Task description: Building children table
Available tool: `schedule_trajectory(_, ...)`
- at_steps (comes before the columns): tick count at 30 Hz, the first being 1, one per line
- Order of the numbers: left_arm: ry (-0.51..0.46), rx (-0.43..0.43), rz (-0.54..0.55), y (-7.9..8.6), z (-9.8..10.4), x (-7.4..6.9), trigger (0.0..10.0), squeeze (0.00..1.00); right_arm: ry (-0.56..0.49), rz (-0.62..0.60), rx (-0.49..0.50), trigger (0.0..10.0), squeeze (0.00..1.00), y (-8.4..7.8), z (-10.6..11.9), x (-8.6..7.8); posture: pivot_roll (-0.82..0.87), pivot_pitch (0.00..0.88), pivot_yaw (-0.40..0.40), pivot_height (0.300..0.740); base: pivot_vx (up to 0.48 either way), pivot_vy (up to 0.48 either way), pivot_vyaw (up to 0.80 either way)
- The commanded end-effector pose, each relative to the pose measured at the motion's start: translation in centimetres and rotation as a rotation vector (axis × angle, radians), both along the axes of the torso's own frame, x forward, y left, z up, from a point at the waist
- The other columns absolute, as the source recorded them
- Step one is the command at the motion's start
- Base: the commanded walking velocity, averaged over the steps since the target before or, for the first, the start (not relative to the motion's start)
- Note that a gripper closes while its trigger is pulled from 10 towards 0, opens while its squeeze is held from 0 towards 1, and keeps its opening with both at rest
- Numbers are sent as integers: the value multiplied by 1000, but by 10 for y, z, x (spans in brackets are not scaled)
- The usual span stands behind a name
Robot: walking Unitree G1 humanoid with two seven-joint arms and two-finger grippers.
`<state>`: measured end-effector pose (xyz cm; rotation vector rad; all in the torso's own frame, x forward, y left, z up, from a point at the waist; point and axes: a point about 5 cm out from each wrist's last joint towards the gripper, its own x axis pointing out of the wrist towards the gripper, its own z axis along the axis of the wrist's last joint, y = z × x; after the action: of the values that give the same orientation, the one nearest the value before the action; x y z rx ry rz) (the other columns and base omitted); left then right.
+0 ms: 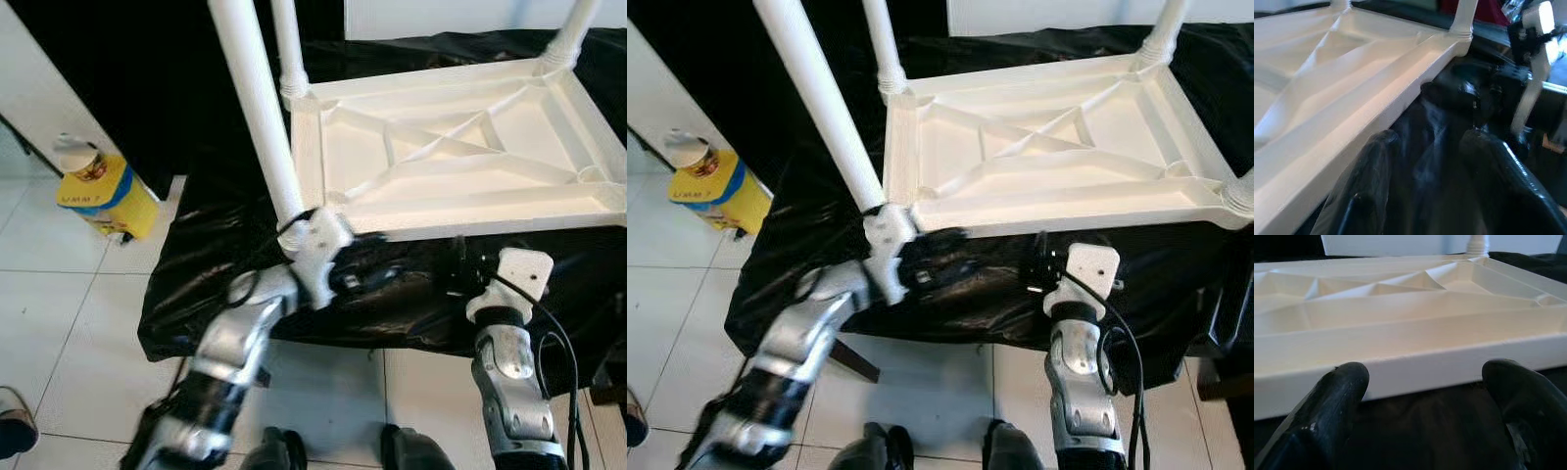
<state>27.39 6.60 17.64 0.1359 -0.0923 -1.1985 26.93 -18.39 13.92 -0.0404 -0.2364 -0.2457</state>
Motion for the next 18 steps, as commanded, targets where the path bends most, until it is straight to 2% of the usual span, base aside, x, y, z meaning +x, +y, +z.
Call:
schedule_trajectory(1, -6, 5, -35, 9, 3, -6, 10000, 0, 13, 8, 11, 10000, 0, 1, -4, 2, -22, 112, 39, 740, 0, 0, 0)
schedule_trajectory(2, -8, 11, -12, 17, 5, -8, 10000, 0, 13, 8, 8, 10000, 0, -1, -4, 4, -12, 108, 34, 740, 0, 0, 0)
schedule_trajectory(3, -8, 11, -12, 17, 5, -8, 10000, 0, 13, 8, 8, 10000, 0, -1, -4, 4, -12, 108, 34, 740, 0, 0, 0)
schedule_trajectory(5, -23, 22, 26, 37, 11, -8, 10000, 0, 13, 9, 4, 10000, 0, -1, -4, 8, -9, 107, 31, 740, 0, 0, 0)
schedule_trajectory(8, -22, 23, 31, 43, 14, -9, 10000, 0, 13, 8, 3, 10000, 0, -2, -4, 9, -7, 106, 25, 740, 0, 0, 0)
schedule_trajectory(10, -20, 31, 103, 70, 21, -3, 10000, 0, 16, -2, -28, 10000, 0, -2, -4, 10, -10, 109, 21, 740, 0, 0, 0)
schedule_trajectory(11, -20, 31, 103, 70, 21, -3, 10000, 0, 16, -2, -28, 10000, 0, -2, -4, 10, -10, 109, 21, 740, 0, 0, 0)
schedule_trajectory(12, -7, 53, 171, 89, 22, 2, 10000, 0, 19, -12, -54, 10000, 0, -3, -6, 9, -24, 99, 17, 740, 0, 0, 0)
schedule_trajectory(14, -7, 53, 171, 89, 22, 2, 10000, 0, 19, -12, -54, 10000, 0, -3, -6, 9, -24, 99, 17, 740, 0, 0, 0)
schedule_trajectory(15, 0, 81, 216, 98, 21, 7, 10000, 0, 22, -22, -48, 10000, 0, -2, -7, 8, -26, 98, 16, 740, 0, 0, 0)
schedule_trajectory(16, 0, 81, 216, 98, 21, 7, 10000, 0, 22, -22, -48, 10000, 0, -2, -7, 8, -26, 98, 16, 740, 0, 0, 0)
schedule_trajectory(18, 33, 129, 380, 118, 18, 28, 10000, 0, 24, -49, -9, 10000, 0, -5, -9, 4, -46, 89, 16, 740, 0, 0, 0)
